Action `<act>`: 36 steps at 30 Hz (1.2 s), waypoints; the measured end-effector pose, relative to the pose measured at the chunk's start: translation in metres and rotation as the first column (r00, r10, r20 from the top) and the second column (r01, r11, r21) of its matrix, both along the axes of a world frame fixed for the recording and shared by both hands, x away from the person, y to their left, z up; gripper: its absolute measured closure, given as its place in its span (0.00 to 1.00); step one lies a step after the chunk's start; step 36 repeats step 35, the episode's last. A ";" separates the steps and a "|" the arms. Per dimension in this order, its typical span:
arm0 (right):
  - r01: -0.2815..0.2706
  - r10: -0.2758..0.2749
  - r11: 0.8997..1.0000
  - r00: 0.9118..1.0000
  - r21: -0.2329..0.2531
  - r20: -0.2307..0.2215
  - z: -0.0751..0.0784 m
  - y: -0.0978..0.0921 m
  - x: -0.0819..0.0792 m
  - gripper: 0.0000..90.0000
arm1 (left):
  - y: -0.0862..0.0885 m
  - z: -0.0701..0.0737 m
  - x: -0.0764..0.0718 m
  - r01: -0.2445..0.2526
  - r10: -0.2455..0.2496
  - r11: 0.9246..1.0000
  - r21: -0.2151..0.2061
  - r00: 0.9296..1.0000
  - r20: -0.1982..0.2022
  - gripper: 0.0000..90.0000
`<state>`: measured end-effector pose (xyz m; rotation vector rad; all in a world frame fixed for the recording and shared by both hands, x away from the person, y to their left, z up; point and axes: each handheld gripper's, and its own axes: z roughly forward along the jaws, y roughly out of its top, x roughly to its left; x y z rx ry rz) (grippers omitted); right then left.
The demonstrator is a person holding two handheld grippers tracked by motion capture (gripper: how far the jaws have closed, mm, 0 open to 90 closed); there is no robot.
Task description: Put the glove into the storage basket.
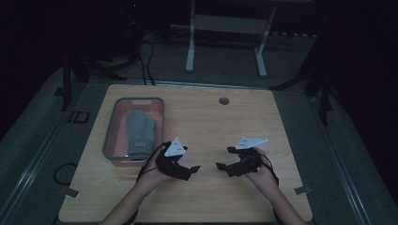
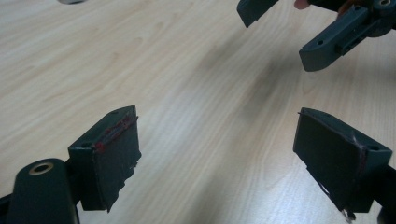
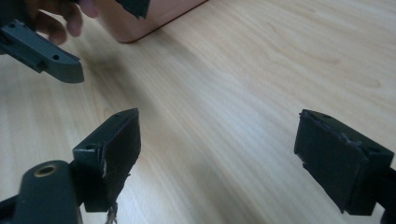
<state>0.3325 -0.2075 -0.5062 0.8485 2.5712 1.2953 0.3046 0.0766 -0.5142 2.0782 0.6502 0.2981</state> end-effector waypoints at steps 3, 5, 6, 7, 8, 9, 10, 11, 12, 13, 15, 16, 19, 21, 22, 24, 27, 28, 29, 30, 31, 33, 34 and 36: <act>0.000 0.000 1.000 1.000 -0.001 0.005 -0.007 -0.009 -0.003 0.16 | -0.006 -0.007 -0.003 0.016 -0.016 1.000 0.003 1.000 0.000 0.16; -0.002 0.002 1.000 1.000 -0.005 0.009 -0.013 -0.014 -0.006 0.16 | -0.011 -0.012 -0.005 0.023 -0.023 1.000 0.011 1.000 -0.005 0.16; -0.004 0.004 1.000 1.000 -0.017 0.006 -0.016 -0.016 -0.007 0.16 | -0.012 -0.015 -0.007 0.028 -0.028 0.999 0.015 1.000 -0.004 0.16; -0.003 0.003 1.000 1.000 -0.025 0.004 -0.019 -0.019 -0.008 0.16 | -0.014 -0.017 -0.008 0.034 -0.034 0.999 0.020 0.999 -0.006 0.16; 0.000 0.000 1.000 1.000 -0.026 0.003 -0.022 -0.022 -0.009 0.16 | -0.015 -0.019 -0.009 0.038 -0.038 0.999 0.024 0.999 -0.003 0.16; 0.004 -0.004 1.000 1.000 -0.026 -0.003 -0.025 -0.025 -0.010 0.16 | -0.017 -0.020 -0.010 0.039 -0.039 0.999 0.027 0.999 -0.001 0.16; 0.007 -0.007 1.000 1.000 -0.025 -0.005 -0.027 -0.028 -0.011 0.16 | -0.018 -0.022 -0.011 0.042 -0.042 0.999 0.028 0.999 -0.002 0.16; 0.011 -0.011 1.000 1.000 -0.024 -0.004 -0.030 -0.031 -0.012 0.16 | -0.019 -0.023 -0.011 0.046 -0.046 0.999 0.028 0.999 -0.001 0.16; 0.013 -0.013 1.000 1.000 -0.021 -0.001 -0.032 -0.034 -0.014 0.16 | -0.020 -0.024 -0.012 0.050 -0.050 0.998 0.030 0.999 -0.002 0.16; 0.013 -0.013 1.000 1.000 -0.022 0.000 -0.033 -0.037 -0.015 0.16 | -0.021 -0.025 -0.013 0.057 -0.057 0.998 0.035 0.998 0.000 0.16; 0.013 -0.012 1.000 1.000 -0.019 0.005 -0.037 -0.043 -0.017 0.16 | -0.024 -0.028 -0.014 0.071 -0.071 0.996 0.054 0.997 -0.005 0.16; 0.012 -0.012 1.000 1.000 -0.015 0.008 -0.038 -0.046 -0.019 0.16 | -0.025 -0.029 -0.015 0.077 -0.077 0.995 0.064 0.997 -0.004 0.16; 0.015 -0.015 1.000 1.000 0.002 0.014 -0.043 -0.057 -0.021 0.16 | -0.028 -0.032 -0.017 0.091 -0.091 0.994 0.054 0.996 -0.008 0.16; 0.019 -0.019 1.000 1.000 -0.001 0.020 -0.045 -0.064 -0.023 0.16 | -0.029 -0.033 -0.017 0.091 -0.091 0.995 0.051 0.996 -0.001 0.16; 0.023 -0.023 1.000 0.999 -0.004 0.029 -0.046 -0.067 -0.025 0.16 | -0.030 -0.034 -0.018 0.092 -0.092 0.995 0.045 0.996 -0.002 0.16; 0.037 -0.037 0.999 0.999 0.000 0.039 -0.048 -0.074 -0.026 0.16 | -0.030 -0.036 -0.018 0.090 -0.090 0.995 0.037 0.996 -0.005 0.16; 0.058 -0.059 0.998 0.997 0.013 0.049 -0.049 -0.082 -0.027 0.16 | -0.029 -0.038 -0.018 0.092 -0.092 0.995 0.034 0.996 -0.006 0.16; 0.062 -0.063 0.998 0.997 0.017 0.050 -0.050 -0.083 -0.027 0.16 | -0.029 -0.038 -0.018 0.093 -0.092 0.995 0.032 0.996 -0.008 0.16; 0.067 -0.068 0.998 0.996 0.021 0.051 -0.050 -0.084 -0.027 0.16 | -0.029 -0.038 -0.019 0.092 -0.091 0.995 0.031 0.996 -0.011 0.16; 0.068 -0.069 0.998 0.996 0.019 0.050 -0.050 -0.084 -0.026 0.16 | -0.029 -0.039 -0.019 0.091 -0.091 0.995 0.027 0.996 -0.010 0.16; 0.068 -0.069 0.998 0.996 0.019 0.049 -0.051 -0.084 -0.026 0.16 | -0.029 -0.039 -0.019 0.090 -0.090 0.995 0.031 0.996 -0.009 0.16; 0.070 -0.071 0.997 0.996 0.019 0.052 -0.051 -0.084 -0.026 0.16 | -0.029 -0.040 -0.019 0.093 -0.092 0.995 0.042 0.996 -0.012 0.16; 0.069 -0.070 0.997 0.996 0.021 0.051 -0.050 -0.085 -0.026 0.16 | -0.029 -0.041 -0.019 0.092 -0.092 0.995 0.042 0.996 -0.012 0.16; 0.070 -0.071 0.997 0.996 0.021 0.055 -0.050 -0.085 -0.026 0.16 | -0.029 -0.041 -0.020 0.095 -0.095 0.995 0.042 0.995 -0.010 0.16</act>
